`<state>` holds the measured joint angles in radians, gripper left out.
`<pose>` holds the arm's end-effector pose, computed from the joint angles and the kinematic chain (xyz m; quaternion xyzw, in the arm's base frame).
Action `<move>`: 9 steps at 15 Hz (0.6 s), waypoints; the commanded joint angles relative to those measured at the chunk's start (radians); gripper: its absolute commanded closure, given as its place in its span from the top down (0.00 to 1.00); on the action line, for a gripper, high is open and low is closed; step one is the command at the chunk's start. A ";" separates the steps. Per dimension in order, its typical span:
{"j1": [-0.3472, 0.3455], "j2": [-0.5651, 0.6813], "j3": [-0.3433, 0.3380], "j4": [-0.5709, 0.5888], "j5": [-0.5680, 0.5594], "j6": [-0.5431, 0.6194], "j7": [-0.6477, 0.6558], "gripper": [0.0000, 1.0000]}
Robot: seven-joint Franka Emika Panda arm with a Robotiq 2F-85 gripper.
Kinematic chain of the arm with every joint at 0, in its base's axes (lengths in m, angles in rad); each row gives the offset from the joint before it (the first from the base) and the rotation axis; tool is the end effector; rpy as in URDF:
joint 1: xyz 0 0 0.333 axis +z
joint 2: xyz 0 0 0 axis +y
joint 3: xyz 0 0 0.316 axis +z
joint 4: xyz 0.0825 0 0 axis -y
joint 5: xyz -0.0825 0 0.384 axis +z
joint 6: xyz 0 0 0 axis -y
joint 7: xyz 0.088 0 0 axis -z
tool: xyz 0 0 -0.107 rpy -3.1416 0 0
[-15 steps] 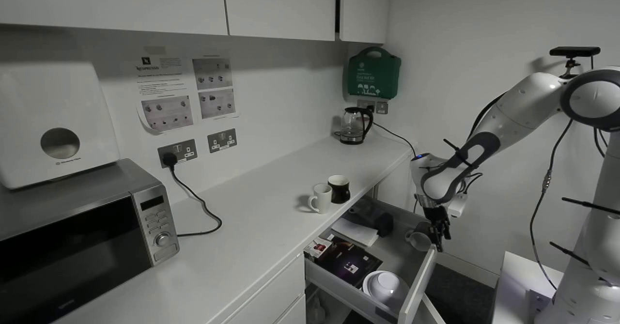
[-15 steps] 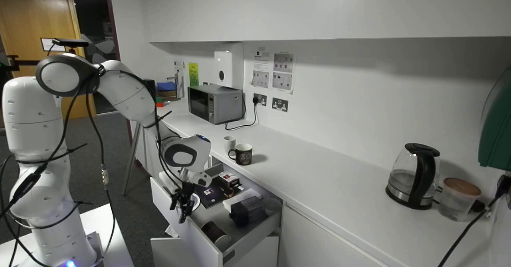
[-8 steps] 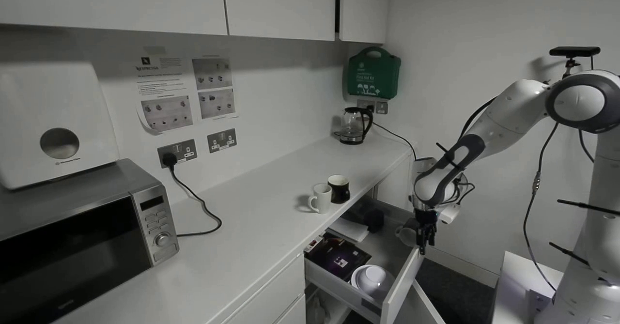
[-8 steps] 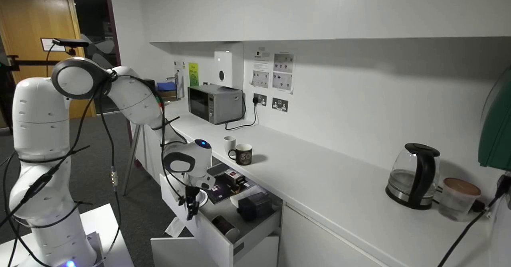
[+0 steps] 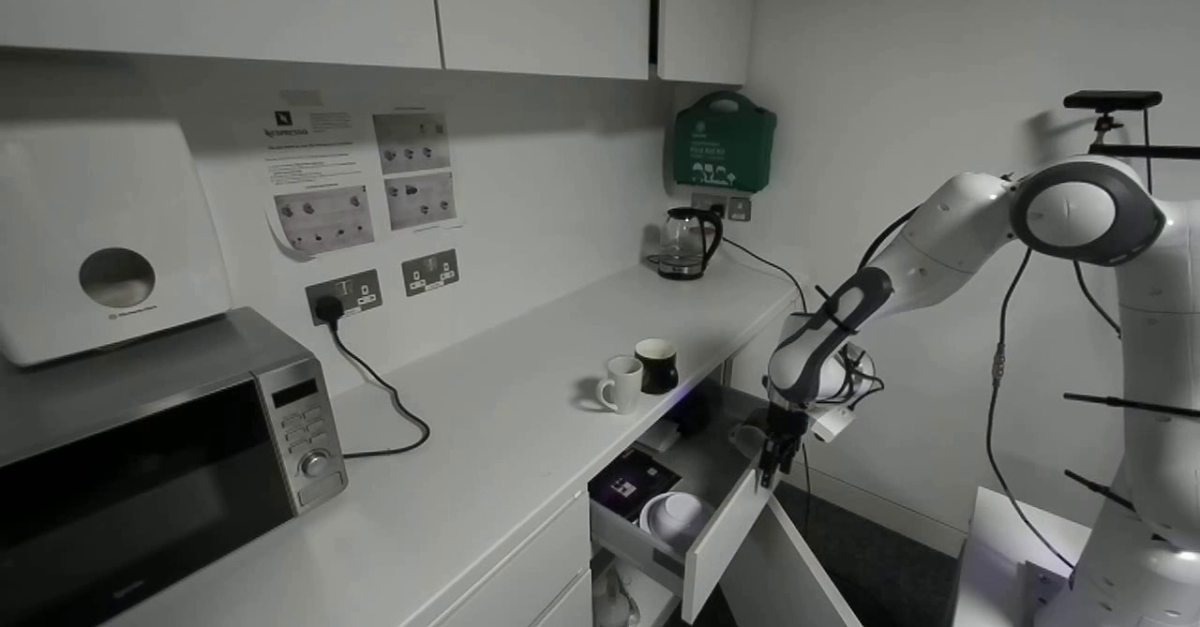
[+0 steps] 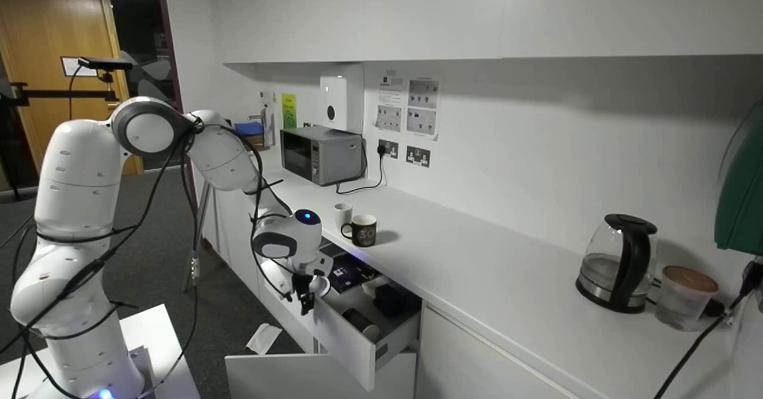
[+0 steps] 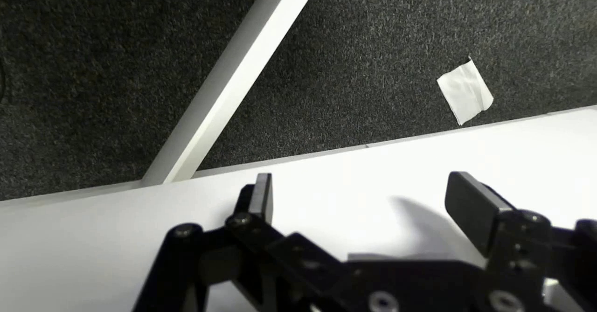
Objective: Remove the white and mug and the black mugs from the drawer, push the drawer closed, close the open bottom cabinet
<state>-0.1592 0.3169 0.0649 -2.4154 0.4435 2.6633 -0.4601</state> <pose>0.4801 -0.0562 0.1743 -0.9937 0.0194 0.0053 0.1100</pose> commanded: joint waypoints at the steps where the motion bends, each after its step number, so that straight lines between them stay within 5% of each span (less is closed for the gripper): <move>1: -0.057 0.044 0.055 0.039 0.043 0.042 -0.063 1.00; 9: -0.134 0.083 0.152 0.091 0.091 0.128 -0.091 1.00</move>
<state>-0.2442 0.3816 0.1662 -2.3562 0.4912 2.7466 -0.4841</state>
